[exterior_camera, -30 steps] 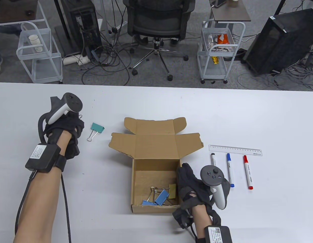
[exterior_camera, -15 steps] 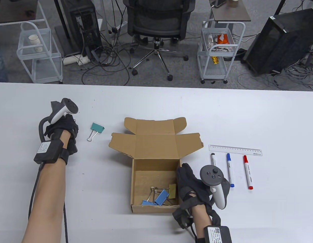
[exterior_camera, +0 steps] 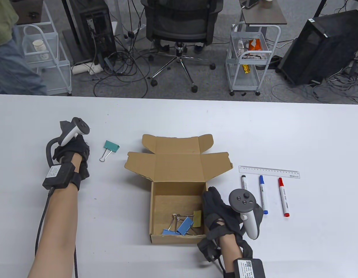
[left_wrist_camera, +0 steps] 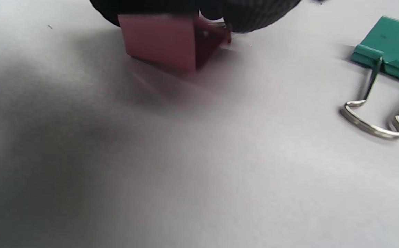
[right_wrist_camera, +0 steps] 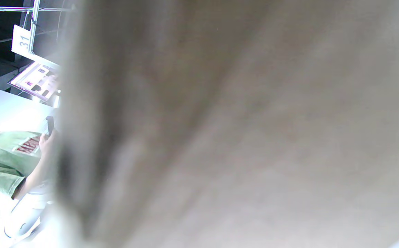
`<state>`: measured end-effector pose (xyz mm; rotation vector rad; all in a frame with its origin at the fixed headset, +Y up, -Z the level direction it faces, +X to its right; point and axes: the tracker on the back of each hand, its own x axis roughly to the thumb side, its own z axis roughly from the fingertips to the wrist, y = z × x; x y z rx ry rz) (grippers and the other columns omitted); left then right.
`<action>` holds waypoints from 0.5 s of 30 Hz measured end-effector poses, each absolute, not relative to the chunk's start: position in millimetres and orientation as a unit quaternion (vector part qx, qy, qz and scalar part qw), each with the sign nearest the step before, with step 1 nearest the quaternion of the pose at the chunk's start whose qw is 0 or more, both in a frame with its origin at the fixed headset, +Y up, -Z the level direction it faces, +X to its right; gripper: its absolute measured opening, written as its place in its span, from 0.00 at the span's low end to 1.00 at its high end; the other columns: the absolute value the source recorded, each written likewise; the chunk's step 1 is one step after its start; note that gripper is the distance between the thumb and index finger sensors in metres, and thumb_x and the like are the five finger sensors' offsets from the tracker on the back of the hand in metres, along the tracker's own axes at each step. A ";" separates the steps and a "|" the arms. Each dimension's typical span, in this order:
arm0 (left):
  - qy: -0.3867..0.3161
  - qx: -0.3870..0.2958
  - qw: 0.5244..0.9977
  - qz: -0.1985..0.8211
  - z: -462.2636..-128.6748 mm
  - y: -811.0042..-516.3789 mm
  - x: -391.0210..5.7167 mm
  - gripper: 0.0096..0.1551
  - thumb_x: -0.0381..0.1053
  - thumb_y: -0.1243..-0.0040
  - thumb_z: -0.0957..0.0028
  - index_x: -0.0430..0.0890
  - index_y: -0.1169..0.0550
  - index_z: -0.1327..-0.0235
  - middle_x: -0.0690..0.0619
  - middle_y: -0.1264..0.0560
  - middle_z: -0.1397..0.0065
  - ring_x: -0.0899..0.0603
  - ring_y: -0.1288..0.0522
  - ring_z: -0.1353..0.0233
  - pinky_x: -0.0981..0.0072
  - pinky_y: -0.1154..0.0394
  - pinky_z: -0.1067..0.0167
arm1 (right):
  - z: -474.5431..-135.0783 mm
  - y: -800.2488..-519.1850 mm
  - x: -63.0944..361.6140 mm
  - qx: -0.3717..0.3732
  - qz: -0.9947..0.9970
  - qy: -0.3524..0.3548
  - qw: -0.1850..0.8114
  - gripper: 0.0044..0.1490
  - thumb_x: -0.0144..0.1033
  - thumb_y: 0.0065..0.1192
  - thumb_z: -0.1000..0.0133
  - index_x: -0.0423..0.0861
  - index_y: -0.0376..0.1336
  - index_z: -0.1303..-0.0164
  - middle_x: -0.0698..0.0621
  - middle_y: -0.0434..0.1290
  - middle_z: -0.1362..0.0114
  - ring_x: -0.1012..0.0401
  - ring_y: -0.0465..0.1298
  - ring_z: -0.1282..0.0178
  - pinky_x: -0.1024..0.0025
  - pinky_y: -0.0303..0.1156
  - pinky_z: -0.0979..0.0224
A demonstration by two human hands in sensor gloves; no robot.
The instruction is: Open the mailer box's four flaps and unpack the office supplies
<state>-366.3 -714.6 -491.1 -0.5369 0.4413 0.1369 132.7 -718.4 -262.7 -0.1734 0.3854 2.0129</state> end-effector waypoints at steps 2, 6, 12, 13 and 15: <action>0.213 -0.260 0.939 0.079 -489.0 -714.0 -367.8 0.37 0.56 0.48 0.33 0.44 0.47 0.18 0.43 0.42 0.15 0.33 0.36 0.18 0.41 0.40 0.19 | -262.7 -718.4 132.7 -0.072 0.838 0.161 0.516 0.45 0.50 0.32 0.30 0.32 0.41 0.13 0.23 0.52 0.13 0.24 0.63 0.24 0.28 0.61 0.26; 0.199 -0.245 0.939 0.136 -481.9 -712.2 -374.0 0.40 0.58 0.51 0.34 0.43 0.48 0.16 0.41 0.45 0.13 0.30 0.41 0.16 0.37 0.42 0.19 | -262.9 -718.2 132.8 -0.071 0.839 0.160 0.515 0.45 0.50 0.32 0.30 0.32 0.41 0.13 0.23 0.52 0.13 0.25 0.63 0.23 0.28 0.61 0.25; 0.185 -0.222 0.946 0.149 -468.2 -703.2 -379.0 0.42 0.60 0.51 0.35 0.42 0.47 0.16 0.40 0.46 0.11 0.27 0.43 0.13 0.31 0.44 0.21 | -263.3 -718.0 132.6 -0.069 0.841 0.161 0.513 0.45 0.50 0.32 0.30 0.31 0.40 0.13 0.23 0.52 0.13 0.25 0.63 0.23 0.28 0.61 0.26; 0.182 -0.218 0.947 0.149 -466.0 -701.4 -378.9 0.42 0.60 0.51 0.36 0.42 0.47 0.16 0.40 0.47 0.11 0.27 0.44 0.13 0.30 0.44 0.21 | -263.4 -718.0 132.7 -0.069 0.841 0.161 0.512 0.45 0.50 0.32 0.30 0.31 0.40 0.13 0.23 0.52 0.13 0.25 0.63 0.23 0.28 0.61 0.25; 0.174 -0.206 0.951 0.150 -460.3 -695.8 -378.2 0.42 0.60 0.51 0.36 0.42 0.48 0.16 0.39 0.47 0.11 0.26 0.45 0.13 0.29 0.45 0.22 | -263.3 -718.2 132.7 -0.069 0.840 0.161 0.513 0.45 0.50 0.32 0.30 0.31 0.40 0.13 0.23 0.52 0.13 0.24 0.63 0.23 0.28 0.61 0.25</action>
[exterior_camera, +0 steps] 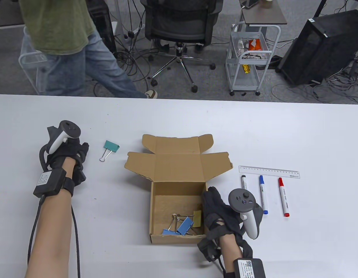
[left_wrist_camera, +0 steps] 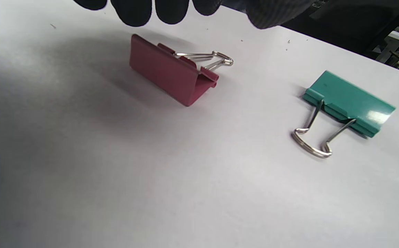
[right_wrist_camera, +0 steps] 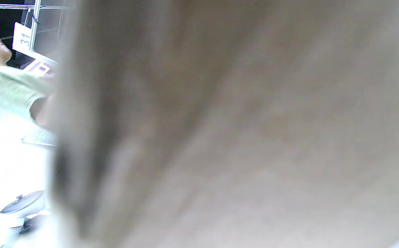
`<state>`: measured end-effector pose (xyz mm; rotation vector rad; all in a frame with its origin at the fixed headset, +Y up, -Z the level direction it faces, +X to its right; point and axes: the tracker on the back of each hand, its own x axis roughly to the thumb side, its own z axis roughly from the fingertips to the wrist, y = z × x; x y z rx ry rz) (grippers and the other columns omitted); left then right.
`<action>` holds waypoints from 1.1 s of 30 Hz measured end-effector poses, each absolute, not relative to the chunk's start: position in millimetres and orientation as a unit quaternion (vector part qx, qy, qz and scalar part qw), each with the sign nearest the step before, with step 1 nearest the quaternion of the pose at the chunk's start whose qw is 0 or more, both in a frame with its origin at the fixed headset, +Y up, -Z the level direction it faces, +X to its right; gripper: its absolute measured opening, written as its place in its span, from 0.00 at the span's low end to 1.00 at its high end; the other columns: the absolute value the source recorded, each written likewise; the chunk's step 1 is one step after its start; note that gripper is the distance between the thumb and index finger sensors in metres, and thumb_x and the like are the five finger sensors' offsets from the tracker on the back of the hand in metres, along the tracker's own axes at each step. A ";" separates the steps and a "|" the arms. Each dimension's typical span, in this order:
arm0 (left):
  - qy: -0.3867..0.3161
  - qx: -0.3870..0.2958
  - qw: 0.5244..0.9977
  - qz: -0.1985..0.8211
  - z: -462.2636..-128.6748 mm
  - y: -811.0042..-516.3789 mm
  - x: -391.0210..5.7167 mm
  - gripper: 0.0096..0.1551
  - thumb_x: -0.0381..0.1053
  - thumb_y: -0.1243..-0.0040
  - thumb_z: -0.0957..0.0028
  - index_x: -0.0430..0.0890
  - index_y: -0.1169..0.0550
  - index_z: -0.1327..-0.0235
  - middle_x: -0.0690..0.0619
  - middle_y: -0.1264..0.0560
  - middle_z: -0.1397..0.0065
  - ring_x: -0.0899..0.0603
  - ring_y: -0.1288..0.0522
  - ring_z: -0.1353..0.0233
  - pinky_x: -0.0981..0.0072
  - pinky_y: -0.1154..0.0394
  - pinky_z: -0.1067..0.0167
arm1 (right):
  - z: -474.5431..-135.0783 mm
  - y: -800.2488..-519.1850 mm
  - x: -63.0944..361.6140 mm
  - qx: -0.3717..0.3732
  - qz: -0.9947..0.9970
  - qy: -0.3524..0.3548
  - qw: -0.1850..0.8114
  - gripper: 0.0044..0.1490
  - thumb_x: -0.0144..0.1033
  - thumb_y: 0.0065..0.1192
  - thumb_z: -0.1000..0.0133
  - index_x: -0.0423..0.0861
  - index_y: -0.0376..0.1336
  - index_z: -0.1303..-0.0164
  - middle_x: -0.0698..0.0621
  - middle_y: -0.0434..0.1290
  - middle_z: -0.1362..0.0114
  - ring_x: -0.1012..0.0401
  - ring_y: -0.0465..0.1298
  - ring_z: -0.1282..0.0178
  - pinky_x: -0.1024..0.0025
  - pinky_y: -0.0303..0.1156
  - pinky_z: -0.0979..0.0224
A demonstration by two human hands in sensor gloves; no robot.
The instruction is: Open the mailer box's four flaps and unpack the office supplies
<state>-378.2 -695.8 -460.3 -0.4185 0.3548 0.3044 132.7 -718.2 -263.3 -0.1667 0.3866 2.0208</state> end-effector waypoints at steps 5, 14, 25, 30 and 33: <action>0.161 -0.182 0.958 0.150 -443.2 -675.9 -374.0 0.43 0.60 0.51 0.37 0.41 0.48 0.15 0.38 0.49 0.11 0.25 0.47 0.13 0.28 0.45 0.23 | -263.1 -718.2 132.8 -0.070 0.839 0.162 0.516 0.45 0.50 0.32 0.30 0.31 0.40 0.13 0.23 0.52 0.13 0.25 0.63 0.23 0.28 0.61 0.25; 0.127 -0.153 0.969 0.148 -410.9 -638.2 -351.7 0.44 0.61 0.51 0.37 0.41 0.49 0.15 0.38 0.50 0.10 0.25 0.49 0.12 0.27 0.45 0.23 | -263.2 -718.4 132.5 -0.067 0.835 0.166 0.520 0.45 0.50 0.31 0.30 0.31 0.40 0.13 0.23 0.52 0.13 0.24 0.62 0.23 0.28 0.61 0.25; 0.064 -0.133 0.980 0.135 -380.2 -610.0 -304.5 0.45 0.61 0.52 0.37 0.41 0.50 0.15 0.37 0.53 0.10 0.25 0.51 0.12 0.27 0.47 0.24 | -263.2 -718.6 132.4 -0.065 0.830 0.169 0.527 0.45 0.50 0.31 0.30 0.31 0.40 0.13 0.23 0.52 0.13 0.24 0.62 0.23 0.28 0.61 0.25; 0.012 -0.117 0.985 0.122 -362.4 -593.6 -275.8 0.45 0.61 0.52 0.37 0.40 0.50 0.15 0.37 0.54 0.10 0.25 0.53 0.12 0.27 0.47 0.24 | -263.1 -718.8 132.7 -0.065 0.829 0.169 0.529 0.45 0.50 0.31 0.31 0.31 0.40 0.13 0.23 0.52 0.13 0.24 0.62 0.23 0.28 0.61 0.25; -0.022 -0.108 0.987 0.118 -350.7 -586.4 -258.0 0.45 0.61 0.52 0.37 0.41 0.50 0.15 0.37 0.54 0.10 0.25 0.53 0.12 0.27 0.47 0.24 | -263.0 -718.9 132.8 -0.064 0.828 0.169 0.530 0.45 0.50 0.30 0.30 0.31 0.40 0.13 0.23 0.52 0.13 0.24 0.62 0.23 0.28 0.61 0.25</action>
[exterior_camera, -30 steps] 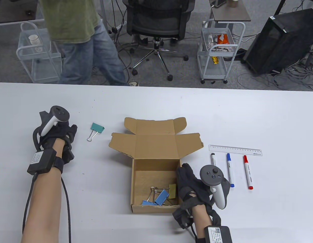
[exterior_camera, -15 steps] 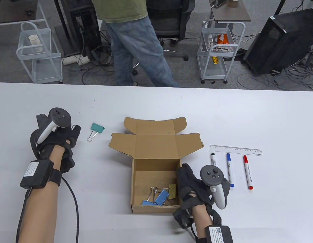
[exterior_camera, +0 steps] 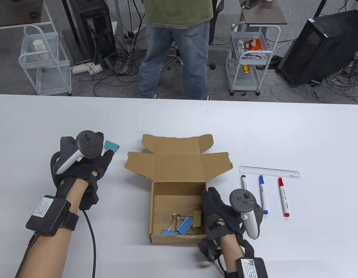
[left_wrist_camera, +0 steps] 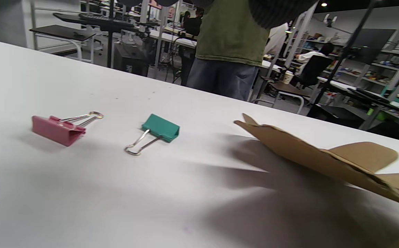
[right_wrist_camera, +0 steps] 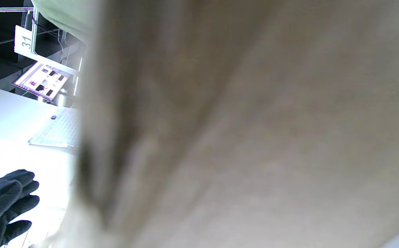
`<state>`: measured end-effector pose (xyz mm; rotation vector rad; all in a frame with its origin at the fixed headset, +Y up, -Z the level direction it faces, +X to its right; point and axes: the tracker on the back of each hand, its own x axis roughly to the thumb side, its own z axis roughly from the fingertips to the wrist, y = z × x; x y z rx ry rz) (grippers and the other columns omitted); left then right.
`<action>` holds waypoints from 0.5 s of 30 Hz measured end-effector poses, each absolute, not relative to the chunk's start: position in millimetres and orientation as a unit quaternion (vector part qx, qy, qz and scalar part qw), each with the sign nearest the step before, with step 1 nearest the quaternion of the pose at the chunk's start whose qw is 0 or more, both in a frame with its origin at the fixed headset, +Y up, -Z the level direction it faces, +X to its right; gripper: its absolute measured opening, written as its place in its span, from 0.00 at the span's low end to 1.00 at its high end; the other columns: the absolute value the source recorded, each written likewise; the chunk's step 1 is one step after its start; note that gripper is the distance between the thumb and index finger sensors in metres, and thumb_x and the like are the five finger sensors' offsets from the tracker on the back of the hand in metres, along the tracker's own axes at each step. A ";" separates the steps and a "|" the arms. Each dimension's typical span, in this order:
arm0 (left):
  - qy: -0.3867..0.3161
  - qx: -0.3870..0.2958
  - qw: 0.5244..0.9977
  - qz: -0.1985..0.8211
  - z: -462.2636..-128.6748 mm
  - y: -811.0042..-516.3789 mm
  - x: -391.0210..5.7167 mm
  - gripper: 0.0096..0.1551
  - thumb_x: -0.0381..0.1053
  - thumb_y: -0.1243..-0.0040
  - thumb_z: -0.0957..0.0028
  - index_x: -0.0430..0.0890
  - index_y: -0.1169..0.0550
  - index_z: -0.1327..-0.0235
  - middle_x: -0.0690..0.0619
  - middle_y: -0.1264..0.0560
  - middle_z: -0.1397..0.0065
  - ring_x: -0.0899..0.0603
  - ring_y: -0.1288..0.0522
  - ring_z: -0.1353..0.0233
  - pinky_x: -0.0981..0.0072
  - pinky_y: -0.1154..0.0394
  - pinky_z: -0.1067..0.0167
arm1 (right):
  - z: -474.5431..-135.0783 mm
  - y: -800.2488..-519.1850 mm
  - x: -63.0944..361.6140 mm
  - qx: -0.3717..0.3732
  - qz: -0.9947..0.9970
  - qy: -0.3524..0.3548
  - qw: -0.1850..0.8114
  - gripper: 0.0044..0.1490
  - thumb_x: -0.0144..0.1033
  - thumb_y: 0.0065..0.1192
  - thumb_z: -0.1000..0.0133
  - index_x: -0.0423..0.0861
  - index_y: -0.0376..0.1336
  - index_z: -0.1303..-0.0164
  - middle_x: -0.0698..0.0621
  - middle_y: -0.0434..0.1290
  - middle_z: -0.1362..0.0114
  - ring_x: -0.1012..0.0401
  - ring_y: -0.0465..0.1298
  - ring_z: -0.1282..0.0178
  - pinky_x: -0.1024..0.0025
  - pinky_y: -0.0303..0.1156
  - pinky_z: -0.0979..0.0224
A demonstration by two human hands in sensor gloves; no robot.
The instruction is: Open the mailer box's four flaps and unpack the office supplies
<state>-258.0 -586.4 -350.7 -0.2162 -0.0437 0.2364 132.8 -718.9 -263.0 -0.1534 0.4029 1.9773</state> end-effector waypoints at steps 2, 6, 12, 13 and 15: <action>-0.043 -0.106 0.987 0.112 -342.6 -582.3 -245.4 0.46 0.61 0.52 0.37 0.41 0.50 0.15 0.37 0.54 0.10 0.25 0.53 0.12 0.27 0.47 0.24 | -262.8 -719.0 132.9 -0.064 0.827 0.169 0.532 0.45 0.50 0.30 0.31 0.31 0.40 0.13 0.23 0.52 0.13 0.24 0.62 0.23 0.28 0.61 0.25; -0.085 -0.103 0.986 0.104 -327.0 -576.4 -221.4 0.46 0.61 0.52 0.37 0.41 0.50 0.15 0.37 0.54 0.10 0.25 0.52 0.12 0.28 0.46 0.23 | -262.6 -718.9 133.0 -0.064 0.826 0.169 0.533 0.45 0.50 0.30 0.31 0.31 0.40 0.13 0.23 0.52 0.12 0.24 0.62 0.23 0.28 0.61 0.25; -0.135 -0.118 0.981 0.070 -304.6 -574.6 -182.4 0.45 0.59 0.48 0.36 0.41 0.50 0.15 0.37 0.52 0.10 0.25 0.51 0.12 0.29 0.45 0.23 | -262.5 -718.8 133.3 -0.063 0.826 0.169 0.534 0.45 0.50 0.30 0.31 0.31 0.39 0.13 0.23 0.52 0.12 0.24 0.61 0.23 0.28 0.60 0.25; -0.141 -0.119 0.981 0.063 -301.3 -574.5 -176.5 0.45 0.59 0.48 0.36 0.41 0.50 0.15 0.37 0.52 0.10 0.25 0.51 0.12 0.29 0.45 0.23 | -262.4 -718.9 133.4 -0.063 0.825 0.169 0.535 0.45 0.50 0.30 0.30 0.31 0.40 0.13 0.23 0.52 0.12 0.24 0.61 0.23 0.28 0.60 0.25; -0.151 -0.120 0.979 0.060 -296.1 -573.9 -166.8 0.46 0.60 0.47 0.36 0.41 0.50 0.15 0.37 0.52 0.10 0.25 0.51 0.12 0.29 0.45 0.23 | -262.3 -718.7 133.4 -0.063 0.825 0.169 0.535 0.45 0.50 0.30 0.31 0.31 0.40 0.13 0.23 0.52 0.12 0.24 0.61 0.23 0.28 0.60 0.25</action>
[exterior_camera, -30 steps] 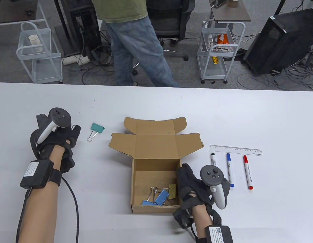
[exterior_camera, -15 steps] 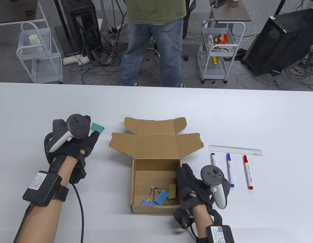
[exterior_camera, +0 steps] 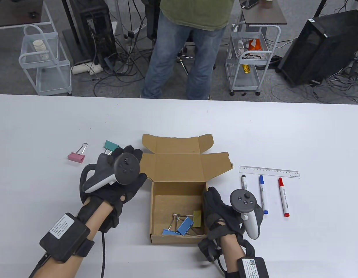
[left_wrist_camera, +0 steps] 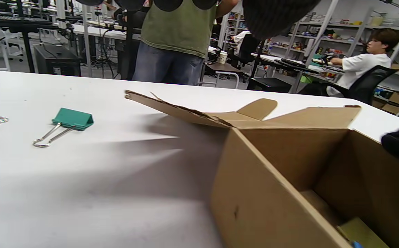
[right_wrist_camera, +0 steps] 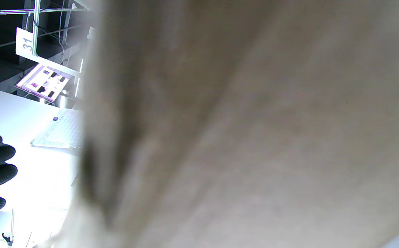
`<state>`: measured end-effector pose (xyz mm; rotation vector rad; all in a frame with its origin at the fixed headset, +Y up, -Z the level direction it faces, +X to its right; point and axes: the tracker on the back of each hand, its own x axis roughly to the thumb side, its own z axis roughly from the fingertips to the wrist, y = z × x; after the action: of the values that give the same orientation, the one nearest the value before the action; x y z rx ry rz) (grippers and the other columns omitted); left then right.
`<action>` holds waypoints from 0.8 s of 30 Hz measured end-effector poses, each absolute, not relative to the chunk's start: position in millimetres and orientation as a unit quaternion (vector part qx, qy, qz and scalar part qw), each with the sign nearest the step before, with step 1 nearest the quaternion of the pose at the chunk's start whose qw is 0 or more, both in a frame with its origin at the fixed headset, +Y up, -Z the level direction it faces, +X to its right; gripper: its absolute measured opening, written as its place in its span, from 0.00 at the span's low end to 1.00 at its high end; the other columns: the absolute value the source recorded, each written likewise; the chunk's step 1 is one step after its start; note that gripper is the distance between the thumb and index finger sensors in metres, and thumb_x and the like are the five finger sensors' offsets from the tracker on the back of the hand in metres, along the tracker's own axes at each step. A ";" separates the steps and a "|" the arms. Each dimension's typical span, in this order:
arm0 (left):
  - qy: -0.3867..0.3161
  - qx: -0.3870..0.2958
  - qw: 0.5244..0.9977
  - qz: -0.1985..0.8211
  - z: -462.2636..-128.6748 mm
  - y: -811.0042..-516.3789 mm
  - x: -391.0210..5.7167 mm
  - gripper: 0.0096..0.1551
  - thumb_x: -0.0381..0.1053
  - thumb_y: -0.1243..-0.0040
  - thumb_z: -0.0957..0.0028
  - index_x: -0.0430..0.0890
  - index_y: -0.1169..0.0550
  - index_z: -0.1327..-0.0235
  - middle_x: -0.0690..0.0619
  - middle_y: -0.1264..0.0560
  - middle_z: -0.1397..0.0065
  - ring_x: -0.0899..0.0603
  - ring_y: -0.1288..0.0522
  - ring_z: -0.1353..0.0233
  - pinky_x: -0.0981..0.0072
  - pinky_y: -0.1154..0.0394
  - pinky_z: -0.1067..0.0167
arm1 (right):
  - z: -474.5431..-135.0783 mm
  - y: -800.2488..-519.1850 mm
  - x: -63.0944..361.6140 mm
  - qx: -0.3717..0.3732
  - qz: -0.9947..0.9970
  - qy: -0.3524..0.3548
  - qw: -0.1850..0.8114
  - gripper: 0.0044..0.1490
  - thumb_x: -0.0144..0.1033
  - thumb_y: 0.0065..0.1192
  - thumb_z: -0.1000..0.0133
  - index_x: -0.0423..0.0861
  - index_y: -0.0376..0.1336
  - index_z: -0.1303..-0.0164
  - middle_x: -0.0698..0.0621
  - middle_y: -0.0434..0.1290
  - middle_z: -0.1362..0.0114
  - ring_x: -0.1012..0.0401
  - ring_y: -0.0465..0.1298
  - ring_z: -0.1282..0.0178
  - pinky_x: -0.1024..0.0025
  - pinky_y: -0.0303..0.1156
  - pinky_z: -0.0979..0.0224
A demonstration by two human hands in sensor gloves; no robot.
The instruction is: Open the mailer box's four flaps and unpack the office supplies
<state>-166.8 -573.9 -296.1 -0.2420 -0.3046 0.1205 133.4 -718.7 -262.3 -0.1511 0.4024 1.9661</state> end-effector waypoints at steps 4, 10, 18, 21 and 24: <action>-0.172 -0.125 0.975 0.060 -286.8 -572.9 -147.1 0.46 0.60 0.46 0.37 0.41 0.49 0.15 0.37 0.52 0.10 0.25 0.51 0.12 0.30 0.45 0.23 | -262.4 -718.6 133.4 -0.063 0.826 0.169 0.534 0.45 0.50 0.30 0.31 0.31 0.40 0.13 0.23 0.52 0.13 0.24 0.62 0.23 0.28 0.60 0.25; -0.212 -0.144 0.966 0.035 -273.4 -578.6 -106.8 0.47 0.60 0.46 0.37 0.41 0.50 0.15 0.37 0.52 0.10 0.25 0.50 0.12 0.30 0.43 0.23 | -262.5 -718.5 133.5 -0.061 0.826 0.169 0.534 0.45 0.50 0.30 0.31 0.31 0.39 0.13 0.23 0.52 0.13 0.24 0.61 0.23 0.27 0.60 0.25; -0.246 -0.192 0.950 -0.009 -270.4 -601.4 -57.0 0.48 0.60 0.44 0.37 0.40 0.50 0.15 0.37 0.51 0.10 0.25 0.48 0.13 0.32 0.41 0.23 | -262.6 -718.9 133.4 -0.059 0.826 0.168 0.536 0.44 0.49 0.29 0.31 0.31 0.39 0.13 0.23 0.51 0.12 0.24 0.61 0.23 0.27 0.60 0.25; -0.253 -0.206 0.945 -0.009 -269.8 -612.4 -45.3 0.47 0.59 0.44 0.37 0.40 0.49 0.15 0.37 0.50 0.10 0.25 0.47 0.13 0.33 0.40 0.23 | -262.6 -718.9 133.3 -0.058 0.826 0.168 0.536 0.44 0.49 0.29 0.31 0.31 0.39 0.13 0.23 0.51 0.12 0.24 0.61 0.23 0.27 0.60 0.25; -0.259 -0.233 0.937 -0.016 -269.5 -624.1 -35.7 0.47 0.59 0.44 0.37 0.40 0.48 0.15 0.37 0.49 0.11 0.25 0.46 0.13 0.34 0.39 0.24 | -262.5 -718.7 133.1 -0.059 0.827 0.167 0.534 0.44 0.49 0.28 0.31 0.31 0.39 0.13 0.23 0.51 0.12 0.24 0.61 0.23 0.27 0.60 0.25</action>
<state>-35.7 -624.1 -269.5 -0.4750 -0.5282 -0.0336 133.1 -718.7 -262.5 -0.1400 0.3987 1.9696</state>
